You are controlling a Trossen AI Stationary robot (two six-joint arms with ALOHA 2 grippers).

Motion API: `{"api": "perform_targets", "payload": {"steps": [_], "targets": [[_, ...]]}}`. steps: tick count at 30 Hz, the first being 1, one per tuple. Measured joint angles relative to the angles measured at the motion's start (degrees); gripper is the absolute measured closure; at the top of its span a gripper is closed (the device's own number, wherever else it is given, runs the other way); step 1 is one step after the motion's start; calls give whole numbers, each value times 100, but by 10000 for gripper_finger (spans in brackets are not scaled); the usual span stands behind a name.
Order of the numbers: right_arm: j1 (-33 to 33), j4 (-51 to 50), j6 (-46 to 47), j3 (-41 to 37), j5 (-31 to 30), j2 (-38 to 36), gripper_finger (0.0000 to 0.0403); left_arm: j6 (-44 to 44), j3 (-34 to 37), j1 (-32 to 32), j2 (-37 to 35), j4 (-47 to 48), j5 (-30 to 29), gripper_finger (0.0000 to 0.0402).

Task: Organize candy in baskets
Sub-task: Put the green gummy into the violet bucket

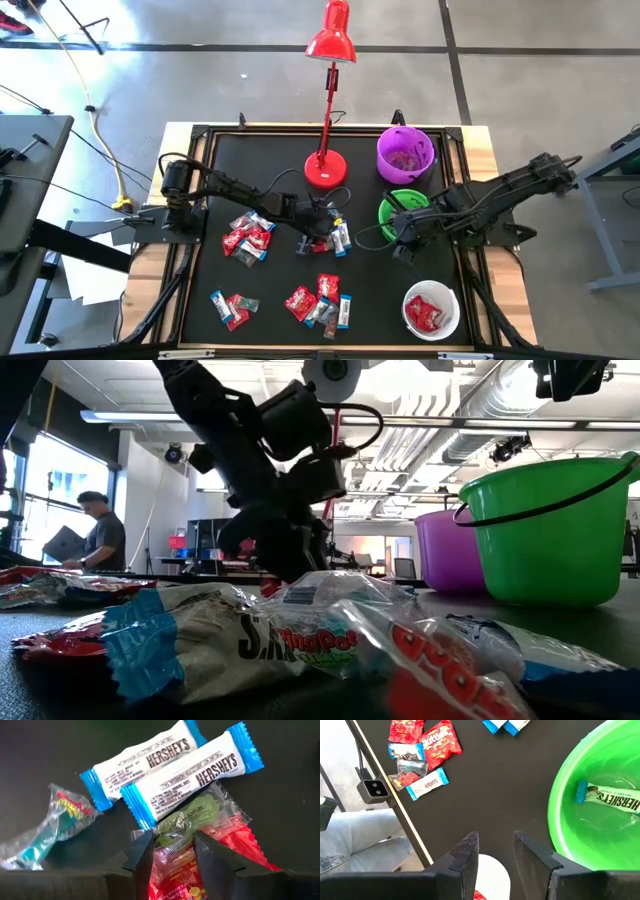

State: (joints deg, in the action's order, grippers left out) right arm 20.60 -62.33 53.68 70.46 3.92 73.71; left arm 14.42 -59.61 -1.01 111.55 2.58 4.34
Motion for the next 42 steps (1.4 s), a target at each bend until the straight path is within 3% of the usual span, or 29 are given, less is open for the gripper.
{"api": "perform_targets", "payload": {"steps": [10,17,23,30,36,42], "targets": [[0,4,-174,0,-2,0,287,-988,3,25,9,6,-92,393],[-44,-1,-295,0,-4,0,287,-1726,36,25,-108,-94,-121,391],[-249,33,-598,0,-294,0,287,-2287,26,25,-661,-164,-124,399],[-790,222,-906,0,-1401,1,287,-2670,23,23,-1538,-393,-1000,399],[-1264,1546,-544,0,-1991,2,287,-3041,13,19,-2246,-792,-2078,400],[-1541,3244,-549,0,-1989,0,287,-3040,15,8,-2671,-1289,-2407,400]]}}
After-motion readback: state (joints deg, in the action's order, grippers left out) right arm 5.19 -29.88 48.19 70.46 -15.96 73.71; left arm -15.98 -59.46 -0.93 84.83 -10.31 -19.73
